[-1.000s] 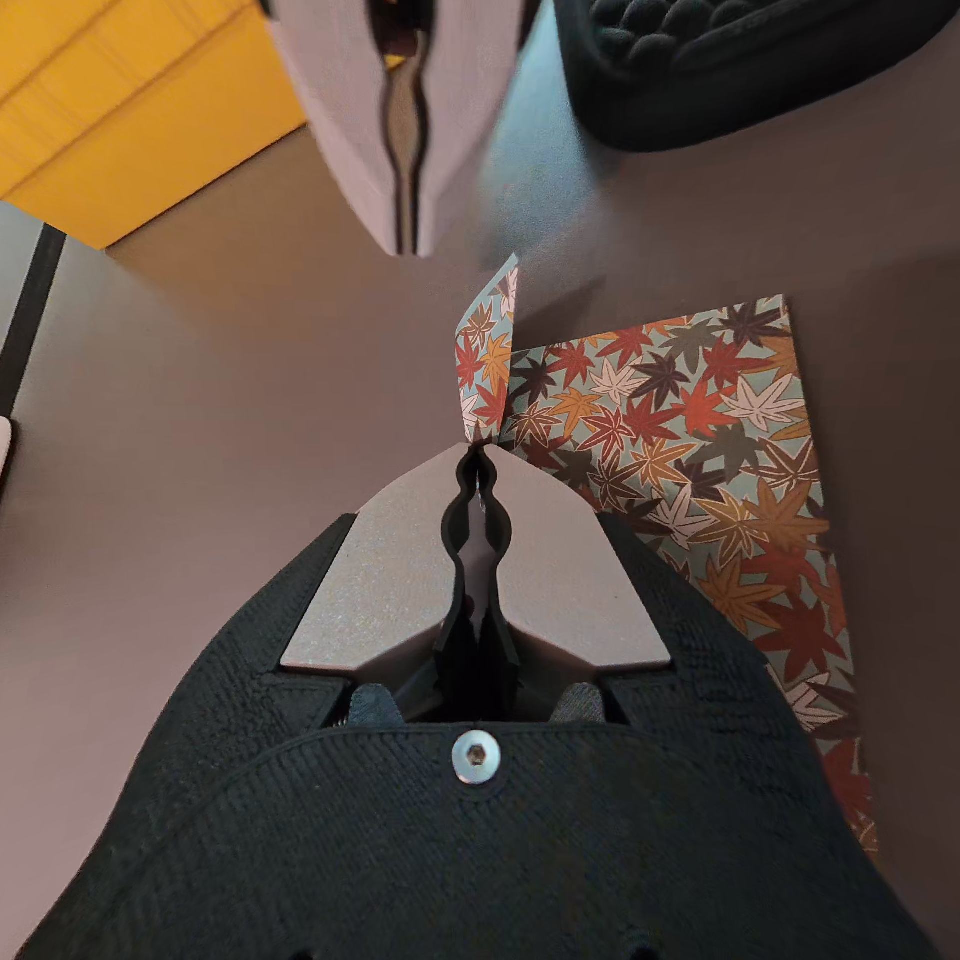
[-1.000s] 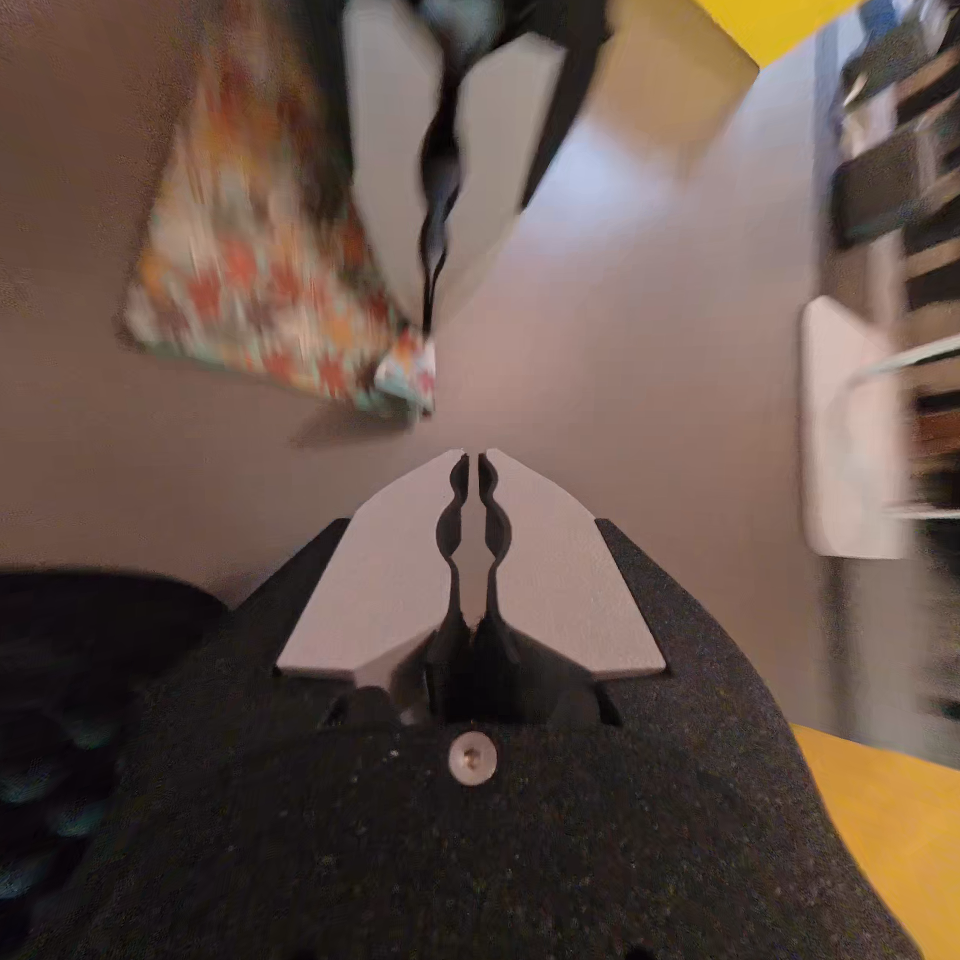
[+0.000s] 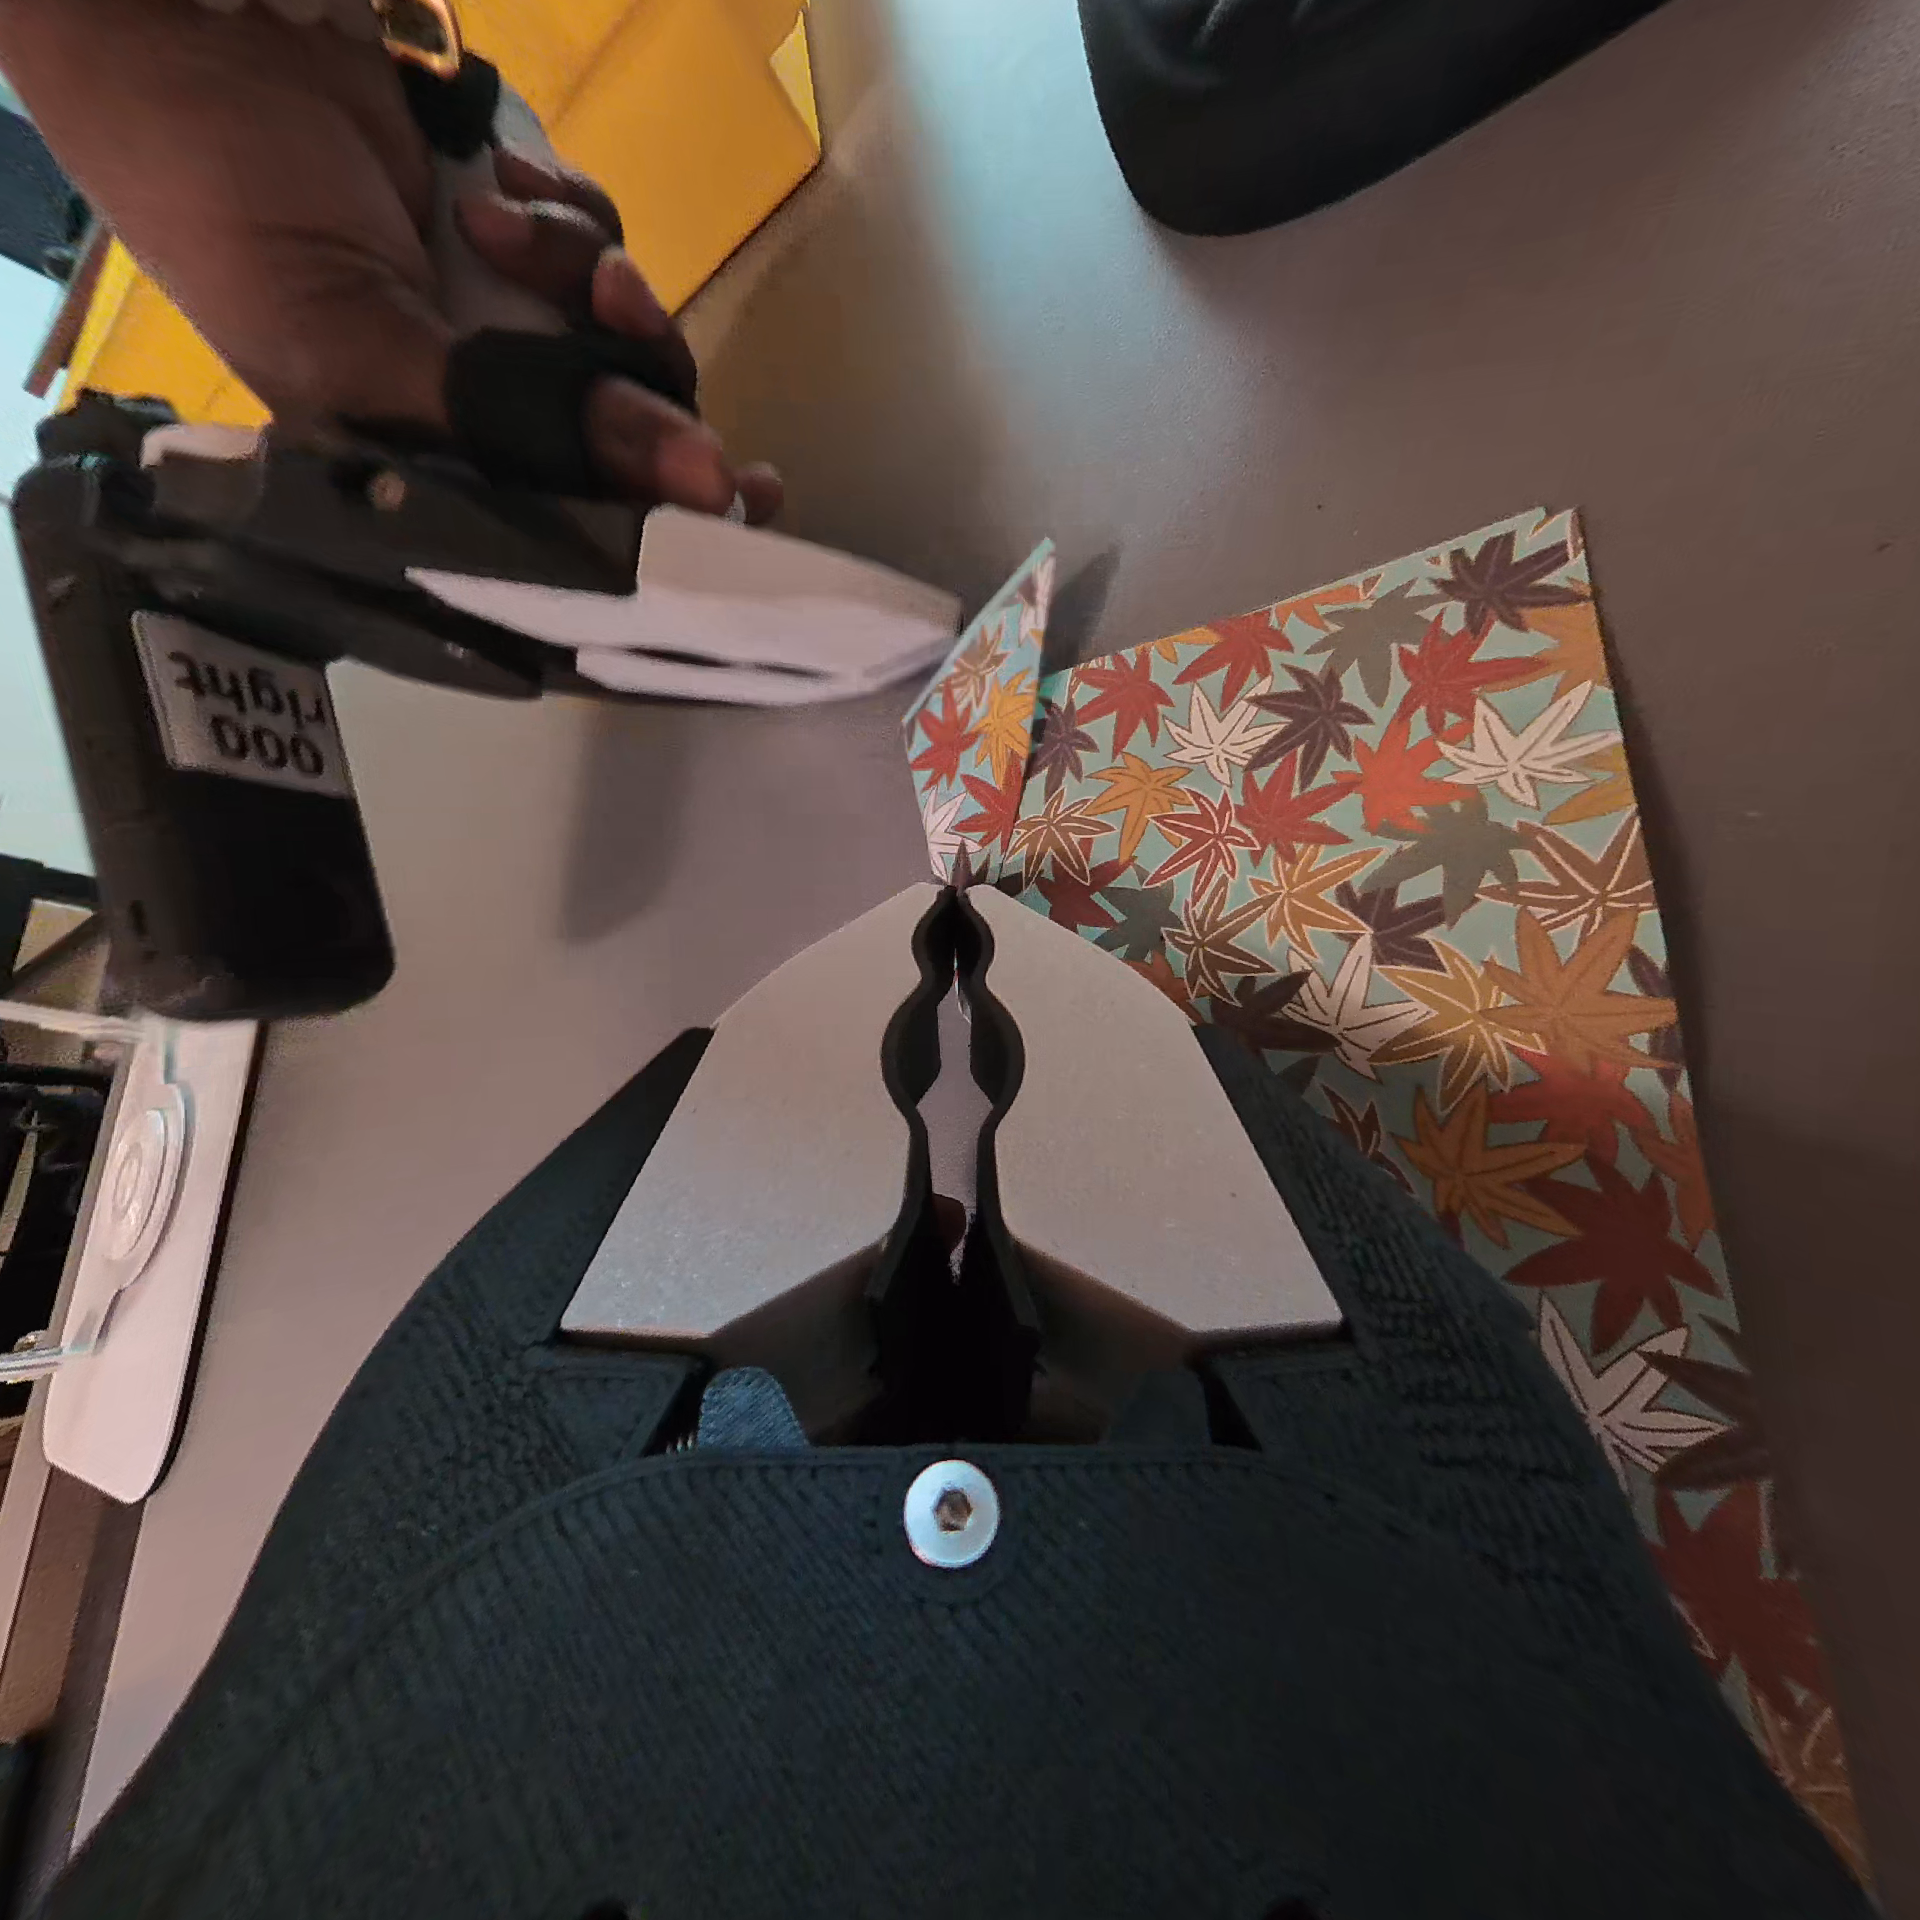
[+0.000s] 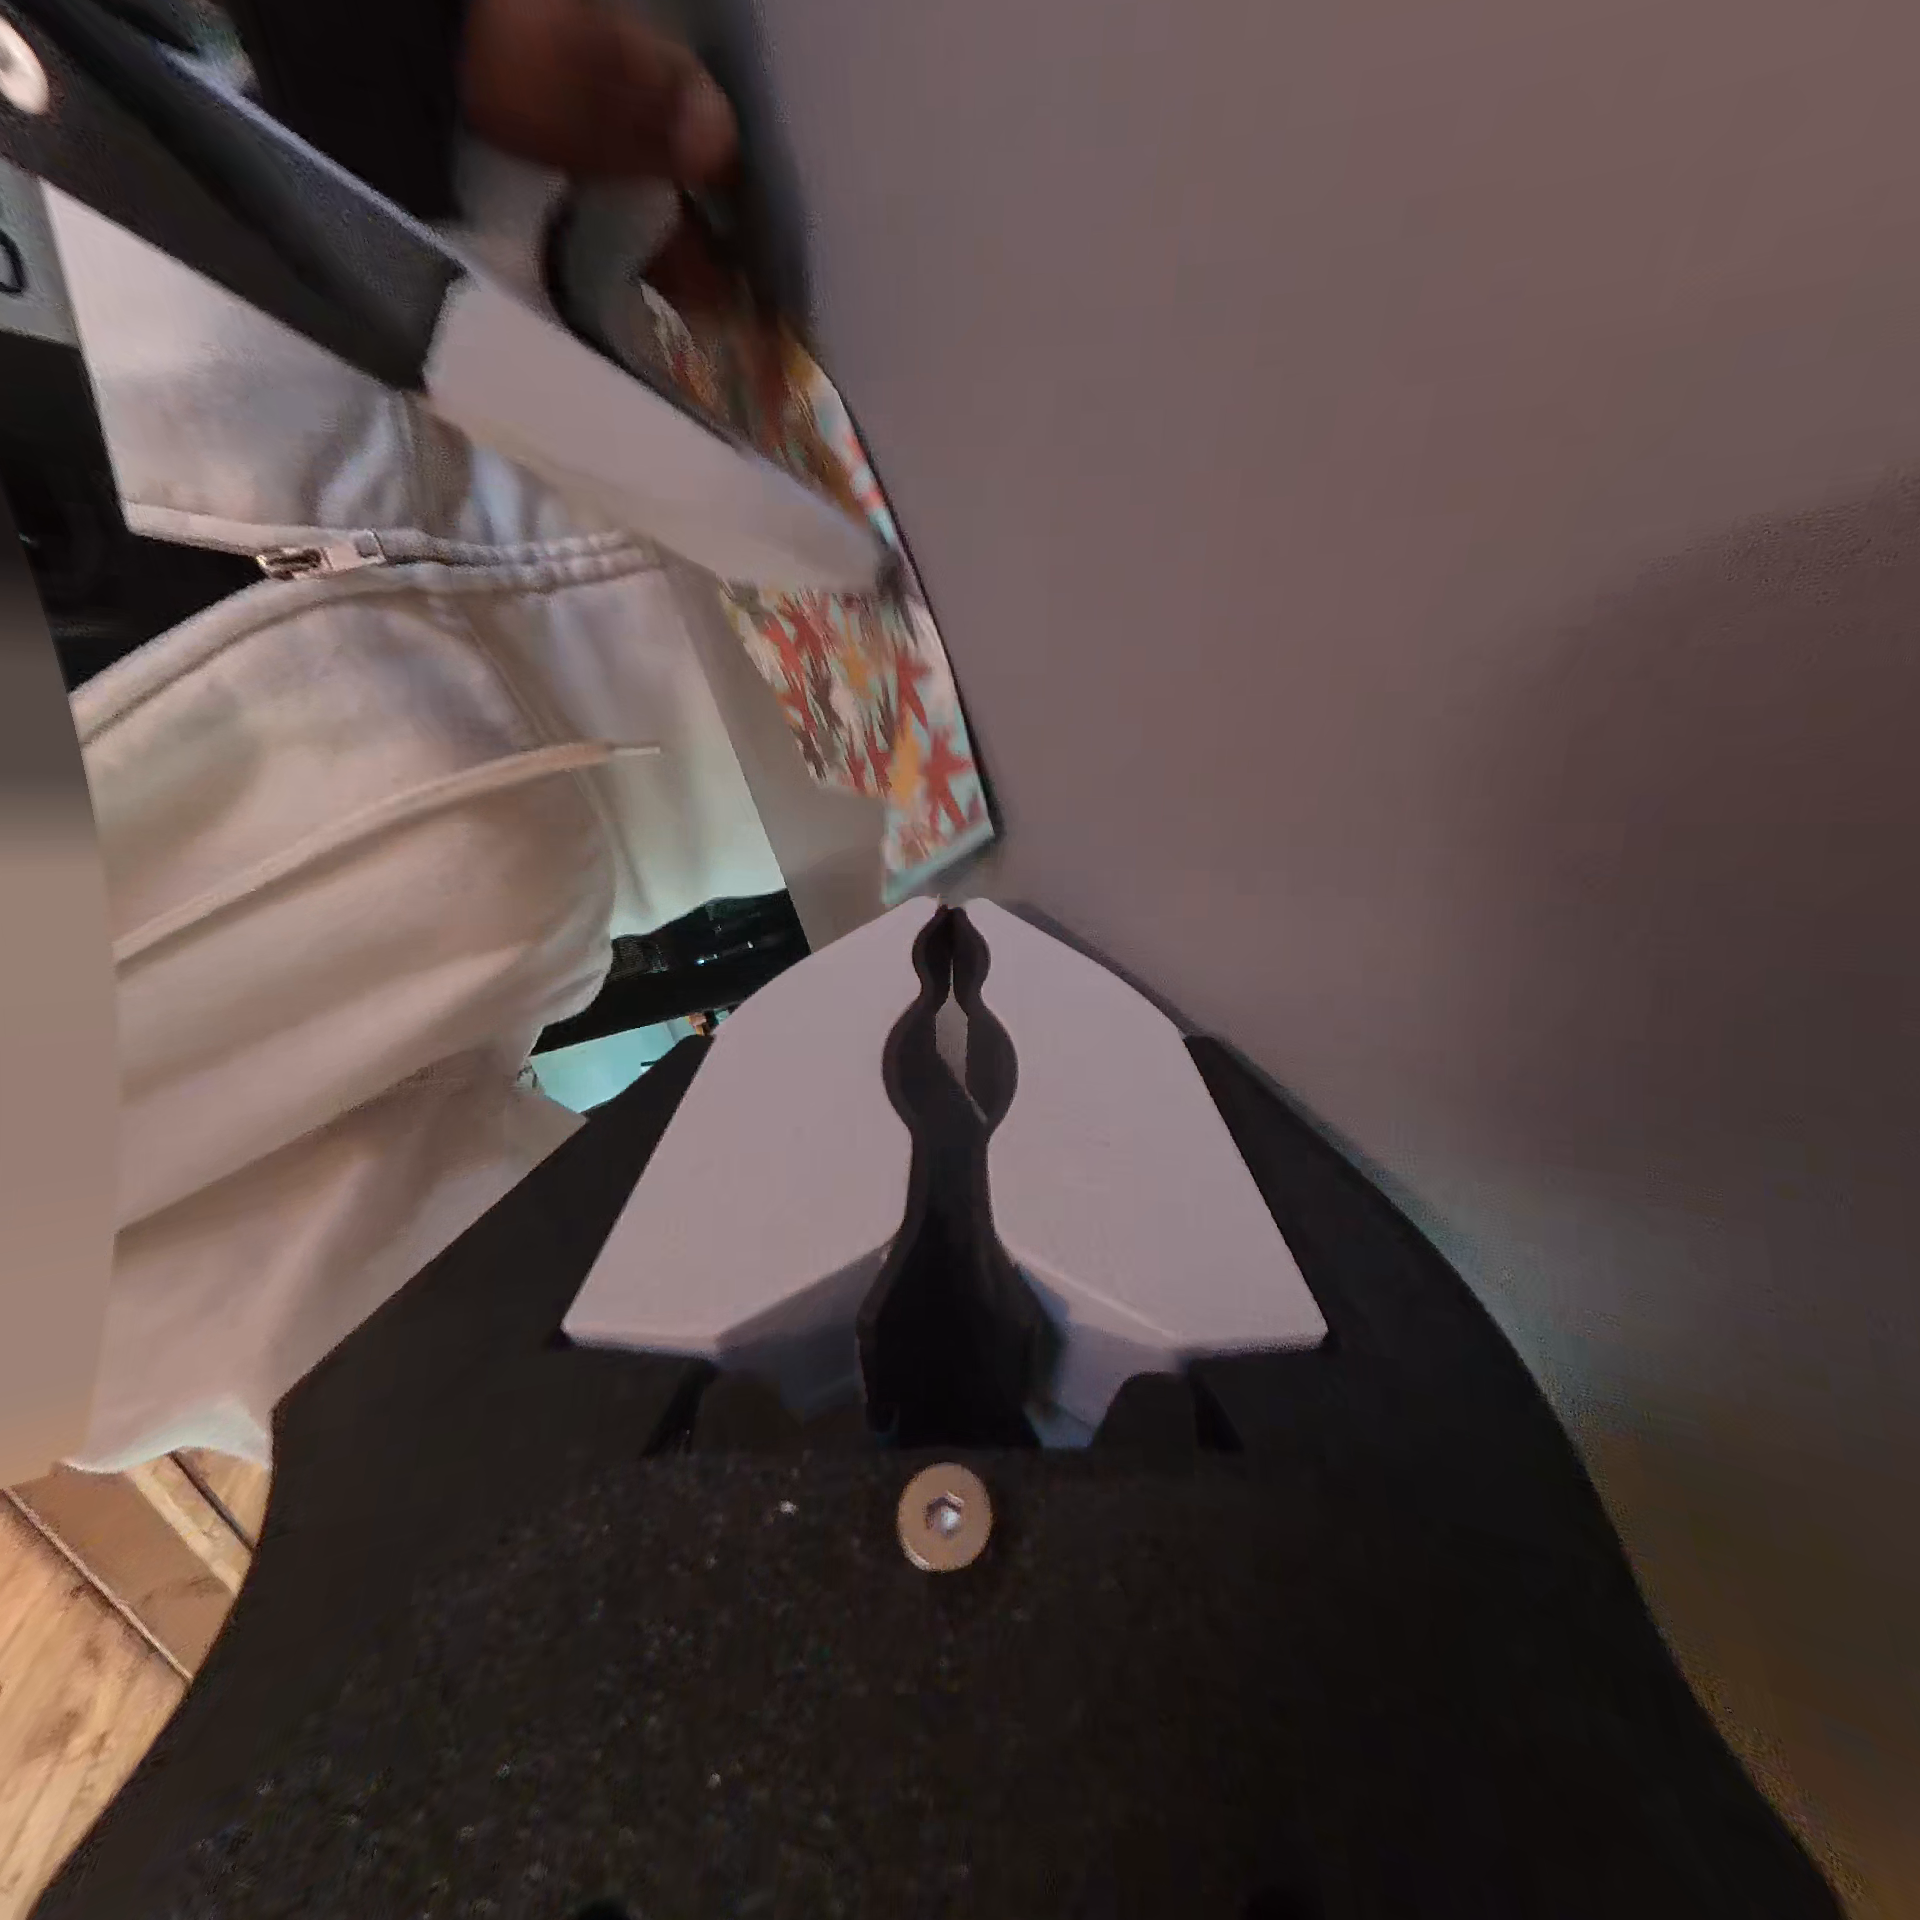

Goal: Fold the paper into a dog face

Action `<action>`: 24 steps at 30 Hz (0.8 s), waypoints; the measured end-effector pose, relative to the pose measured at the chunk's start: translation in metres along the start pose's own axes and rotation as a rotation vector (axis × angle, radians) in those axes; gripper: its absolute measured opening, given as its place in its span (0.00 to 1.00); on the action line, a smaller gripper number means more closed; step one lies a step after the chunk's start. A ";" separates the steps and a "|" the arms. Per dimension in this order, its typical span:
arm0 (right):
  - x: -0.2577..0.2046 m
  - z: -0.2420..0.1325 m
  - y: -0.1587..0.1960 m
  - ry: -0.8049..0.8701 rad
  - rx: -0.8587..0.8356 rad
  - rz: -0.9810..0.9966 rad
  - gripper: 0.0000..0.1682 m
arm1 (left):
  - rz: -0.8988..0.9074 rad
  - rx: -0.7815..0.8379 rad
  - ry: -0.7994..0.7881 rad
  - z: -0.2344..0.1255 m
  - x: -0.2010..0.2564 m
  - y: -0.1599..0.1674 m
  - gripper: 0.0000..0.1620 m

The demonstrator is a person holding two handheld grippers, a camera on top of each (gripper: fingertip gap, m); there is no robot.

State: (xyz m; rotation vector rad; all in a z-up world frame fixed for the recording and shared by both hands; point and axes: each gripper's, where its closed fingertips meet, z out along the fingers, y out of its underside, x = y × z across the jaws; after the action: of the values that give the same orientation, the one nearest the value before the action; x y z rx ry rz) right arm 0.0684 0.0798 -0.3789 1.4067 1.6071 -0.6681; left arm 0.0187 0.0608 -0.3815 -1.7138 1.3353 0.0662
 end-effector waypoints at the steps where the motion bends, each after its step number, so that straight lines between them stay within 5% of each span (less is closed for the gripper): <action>1: 0.002 -0.001 0.006 0.015 0.001 0.013 0.00 | -0.001 0.000 0.001 0.000 0.000 0.000 0.00; 4: -0.001 -0.007 0.013 0.094 0.000 -0.071 0.00 | -0.006 0.001 0.008 0.000 0.000 0.000 0.00; 8: -0.029 -0.018 -0.028 0.037 0.198 -0.224 0.00 | -0.007 0.000 0.012 0.000 0.001 -0.001 0.00; 12: -0.022 0.006 -0.049 -0.024 0.131 -0.210 0.00 | -0.017 -0.001 0.018 0.000 0.001 -0.001 0.00; 16: -0.013 0.009 -0.039 -0.066 0.099 -0.138 0.00 | -0.039 -0.007 0.030 0.000 0.001 -0.001 0.00; 24: 0.001 -0.002 0.000 0.152 0.142 -0.116 0.00 | -0.163 -0.006 0.112 0.000 0.001 -0.001 0.00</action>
State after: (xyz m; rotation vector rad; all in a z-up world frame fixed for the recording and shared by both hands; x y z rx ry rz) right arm 0.0676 0.0818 -0.3794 1.5056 1.8006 -0.7714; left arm 0.0201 0.0596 -0.3811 -1.8481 1.2714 -0.1201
